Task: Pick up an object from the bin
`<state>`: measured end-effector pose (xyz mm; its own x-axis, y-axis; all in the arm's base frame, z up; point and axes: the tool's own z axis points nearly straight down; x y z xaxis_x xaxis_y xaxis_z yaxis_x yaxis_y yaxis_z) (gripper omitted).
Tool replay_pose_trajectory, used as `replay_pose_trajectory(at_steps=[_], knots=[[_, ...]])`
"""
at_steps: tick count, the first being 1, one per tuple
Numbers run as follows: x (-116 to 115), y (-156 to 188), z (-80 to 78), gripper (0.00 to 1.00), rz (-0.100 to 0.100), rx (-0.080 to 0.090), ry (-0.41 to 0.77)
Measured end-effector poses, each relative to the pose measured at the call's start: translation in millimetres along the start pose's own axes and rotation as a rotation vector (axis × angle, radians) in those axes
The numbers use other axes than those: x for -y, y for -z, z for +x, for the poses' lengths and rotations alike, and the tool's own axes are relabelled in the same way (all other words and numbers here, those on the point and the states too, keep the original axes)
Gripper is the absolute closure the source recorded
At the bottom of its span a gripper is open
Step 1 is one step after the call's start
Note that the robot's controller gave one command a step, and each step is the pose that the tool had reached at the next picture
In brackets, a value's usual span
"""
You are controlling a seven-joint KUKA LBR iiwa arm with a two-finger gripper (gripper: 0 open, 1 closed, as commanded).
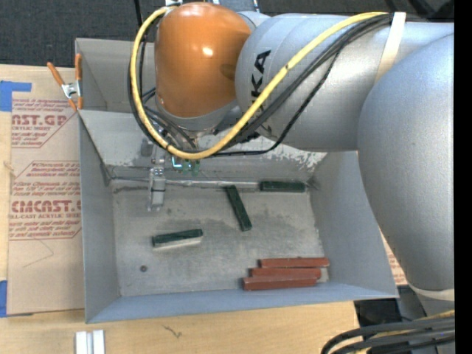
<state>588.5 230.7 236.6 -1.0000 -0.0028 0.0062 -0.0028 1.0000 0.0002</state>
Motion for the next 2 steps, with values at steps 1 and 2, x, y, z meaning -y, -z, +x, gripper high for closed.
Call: replay_pose_trajectory(at_steps=[1, 2], knots=[[1, 5, -1.9, 0.0, -0.001, 0.008, -0.002], [32, -69, 24.3, 0.0, -0.001, 0.011, 0.062]])
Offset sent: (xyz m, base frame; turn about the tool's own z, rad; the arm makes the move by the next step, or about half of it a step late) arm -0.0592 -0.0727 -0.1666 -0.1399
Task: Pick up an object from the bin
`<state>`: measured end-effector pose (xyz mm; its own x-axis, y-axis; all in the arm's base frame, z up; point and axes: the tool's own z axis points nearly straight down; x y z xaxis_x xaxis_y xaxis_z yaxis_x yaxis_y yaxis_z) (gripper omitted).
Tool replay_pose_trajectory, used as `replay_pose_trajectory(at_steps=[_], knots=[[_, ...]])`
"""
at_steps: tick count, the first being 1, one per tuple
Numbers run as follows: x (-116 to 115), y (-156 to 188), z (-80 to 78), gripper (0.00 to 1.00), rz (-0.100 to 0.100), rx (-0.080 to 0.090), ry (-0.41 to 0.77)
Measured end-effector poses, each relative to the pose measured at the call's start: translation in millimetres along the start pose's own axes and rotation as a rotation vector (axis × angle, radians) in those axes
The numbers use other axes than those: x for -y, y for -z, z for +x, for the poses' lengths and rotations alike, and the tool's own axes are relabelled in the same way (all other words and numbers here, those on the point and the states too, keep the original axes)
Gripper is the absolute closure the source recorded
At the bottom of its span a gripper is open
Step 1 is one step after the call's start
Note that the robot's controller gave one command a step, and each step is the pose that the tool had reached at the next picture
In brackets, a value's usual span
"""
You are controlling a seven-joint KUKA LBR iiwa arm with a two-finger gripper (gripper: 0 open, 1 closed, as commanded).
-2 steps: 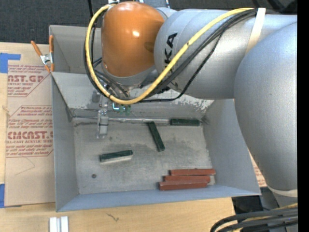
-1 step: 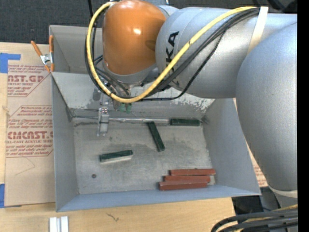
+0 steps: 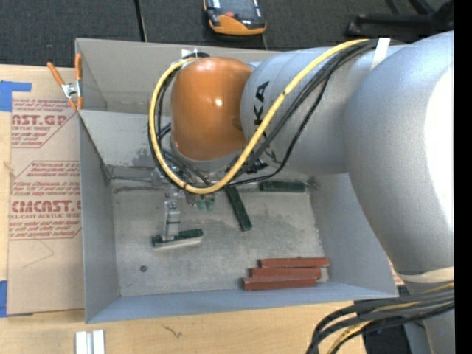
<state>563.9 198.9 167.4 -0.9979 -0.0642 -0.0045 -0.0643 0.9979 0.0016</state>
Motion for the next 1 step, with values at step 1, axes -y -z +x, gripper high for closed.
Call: replay_pose_trajectory(at_steps=[1], knots=[[20.2, -15.6, 27.4, 0.0, 0.002, -0.01, 0.156]])
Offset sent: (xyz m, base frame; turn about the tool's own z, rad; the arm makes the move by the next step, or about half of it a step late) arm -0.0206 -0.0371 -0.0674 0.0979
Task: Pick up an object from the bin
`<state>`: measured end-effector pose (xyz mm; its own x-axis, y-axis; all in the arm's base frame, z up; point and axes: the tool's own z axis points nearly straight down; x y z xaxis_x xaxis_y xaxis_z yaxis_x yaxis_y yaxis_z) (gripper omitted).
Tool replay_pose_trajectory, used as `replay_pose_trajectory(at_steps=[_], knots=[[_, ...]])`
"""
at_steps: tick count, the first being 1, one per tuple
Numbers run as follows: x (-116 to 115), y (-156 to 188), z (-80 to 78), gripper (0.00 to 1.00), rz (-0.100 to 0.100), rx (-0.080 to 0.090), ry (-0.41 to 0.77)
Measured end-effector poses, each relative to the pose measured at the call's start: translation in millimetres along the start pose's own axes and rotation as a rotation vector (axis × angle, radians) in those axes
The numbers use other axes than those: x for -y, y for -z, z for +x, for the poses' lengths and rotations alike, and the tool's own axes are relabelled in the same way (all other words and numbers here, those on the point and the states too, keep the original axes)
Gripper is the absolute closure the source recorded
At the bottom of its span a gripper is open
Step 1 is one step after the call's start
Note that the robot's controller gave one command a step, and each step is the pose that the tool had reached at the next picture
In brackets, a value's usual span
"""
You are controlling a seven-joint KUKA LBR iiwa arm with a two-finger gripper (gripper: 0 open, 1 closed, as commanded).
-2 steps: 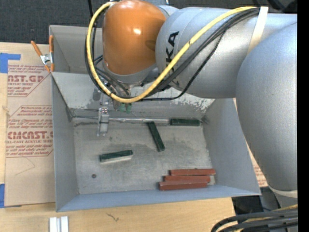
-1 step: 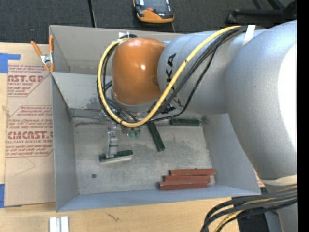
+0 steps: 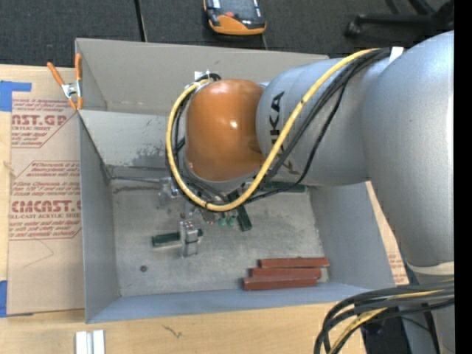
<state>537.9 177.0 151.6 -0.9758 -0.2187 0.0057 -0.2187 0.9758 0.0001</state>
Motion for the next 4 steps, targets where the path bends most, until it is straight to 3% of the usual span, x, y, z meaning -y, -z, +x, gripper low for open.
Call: replay_pose_trajectory(at_steps=[1, 2, 3, 4], knots=[[12, -40, -2.3, 0.0, -0.002, 0.009, -0.242], [20, -83, 0.0, 0.0, 0.0, 0.006, -0.113], [29, -81, -5.8, 1.0, -0.003, 0.009, -0.274], [29, -81, -5.8, 1.0, -0.003, 0.009, -0.274]])
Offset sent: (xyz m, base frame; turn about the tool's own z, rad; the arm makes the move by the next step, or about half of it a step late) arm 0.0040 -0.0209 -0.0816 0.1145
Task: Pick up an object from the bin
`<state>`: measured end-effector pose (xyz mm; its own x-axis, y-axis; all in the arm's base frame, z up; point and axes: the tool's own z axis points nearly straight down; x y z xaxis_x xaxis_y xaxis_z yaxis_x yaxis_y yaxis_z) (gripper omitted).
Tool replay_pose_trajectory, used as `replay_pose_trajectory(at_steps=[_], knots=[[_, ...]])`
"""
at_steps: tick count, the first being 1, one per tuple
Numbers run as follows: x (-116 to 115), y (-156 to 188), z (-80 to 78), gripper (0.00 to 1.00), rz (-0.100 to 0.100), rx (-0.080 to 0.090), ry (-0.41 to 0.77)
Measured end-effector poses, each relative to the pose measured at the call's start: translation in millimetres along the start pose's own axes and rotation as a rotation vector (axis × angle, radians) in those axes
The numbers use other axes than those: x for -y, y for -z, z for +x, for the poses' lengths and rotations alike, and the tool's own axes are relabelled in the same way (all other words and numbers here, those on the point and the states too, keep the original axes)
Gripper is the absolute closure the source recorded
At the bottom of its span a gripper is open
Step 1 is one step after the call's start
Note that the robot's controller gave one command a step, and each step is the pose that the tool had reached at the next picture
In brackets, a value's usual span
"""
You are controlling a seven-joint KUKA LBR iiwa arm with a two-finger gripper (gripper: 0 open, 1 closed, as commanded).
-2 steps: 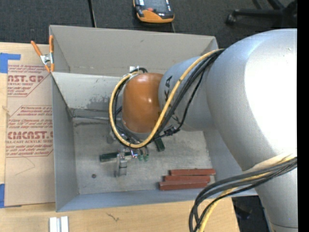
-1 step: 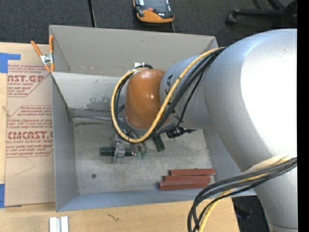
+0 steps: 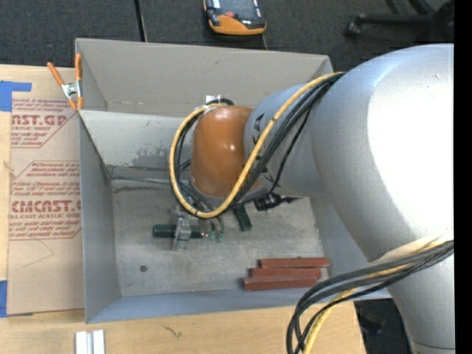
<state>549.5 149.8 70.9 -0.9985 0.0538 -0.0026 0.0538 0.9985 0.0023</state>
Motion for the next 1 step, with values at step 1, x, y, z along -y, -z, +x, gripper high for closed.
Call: replay_pose_trajectory(at_steps=[1], knots=[[0.2, 2.0, 0.7, 1.0, 0.001, -0.002, 0.0]])
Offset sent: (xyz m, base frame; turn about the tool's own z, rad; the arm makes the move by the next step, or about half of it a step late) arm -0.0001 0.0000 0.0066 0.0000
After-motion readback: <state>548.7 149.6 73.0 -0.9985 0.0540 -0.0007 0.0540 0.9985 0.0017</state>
